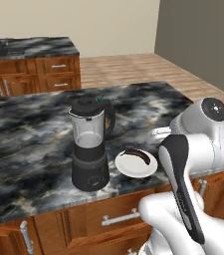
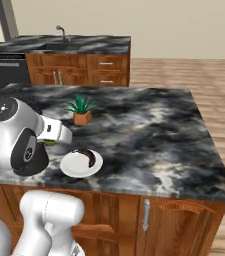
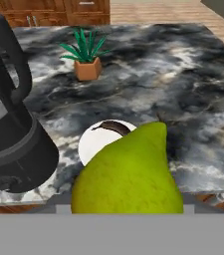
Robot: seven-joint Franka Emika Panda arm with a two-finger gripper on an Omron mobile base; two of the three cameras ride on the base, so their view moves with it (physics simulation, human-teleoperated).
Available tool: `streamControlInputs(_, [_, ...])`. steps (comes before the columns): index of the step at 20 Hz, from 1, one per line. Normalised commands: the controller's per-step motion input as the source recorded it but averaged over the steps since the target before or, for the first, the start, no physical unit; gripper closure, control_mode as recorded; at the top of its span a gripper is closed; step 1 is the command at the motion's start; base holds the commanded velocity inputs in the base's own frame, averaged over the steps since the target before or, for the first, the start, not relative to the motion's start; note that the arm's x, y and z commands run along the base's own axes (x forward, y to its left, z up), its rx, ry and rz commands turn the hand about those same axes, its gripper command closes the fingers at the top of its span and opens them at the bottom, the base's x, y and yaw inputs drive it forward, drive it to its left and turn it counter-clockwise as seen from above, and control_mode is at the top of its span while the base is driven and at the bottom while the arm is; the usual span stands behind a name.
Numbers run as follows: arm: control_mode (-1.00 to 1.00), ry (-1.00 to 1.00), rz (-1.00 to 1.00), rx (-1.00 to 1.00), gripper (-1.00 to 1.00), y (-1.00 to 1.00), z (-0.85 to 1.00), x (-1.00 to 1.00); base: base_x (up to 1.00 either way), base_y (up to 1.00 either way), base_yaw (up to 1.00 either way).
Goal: Pick the banana and pear from the fridge and place them on the plate next to the blender to make a fruit smoothie.
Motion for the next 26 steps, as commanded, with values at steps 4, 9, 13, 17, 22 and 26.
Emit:
streamControlInputs(4, [1.00,0.00,0.00,0.00,1.00,0.00,0.00,0.00,0.22,-0.69,0.29])
streamControlInputs(9, [1.00,0.00,0.00,0.00,1.00,0.00,0.00,0.00,0.00,-0.04,0.03])
streamControlInputs(13, [-1.00,0.24,0.11,0.00,1.00,0.04,-0.40,0.00,0.00,0.00,0.00])
streamControlInputs(17, [-1.00,0.34,0.14,0.00,1.00,0.12,-0.77,0.03,0.00,0.00,0.00])
streamControlInputs(22, [-1.00,0.32,0.13,0.00,1.00,0.34,-0.64,0.35,0.00,0.00,0.00])
streamControlInputs(26, [-1.00,0.07,0.10,-0.01,1.00,0.07,-0.27,0.42,0.00,0.00,0.00])
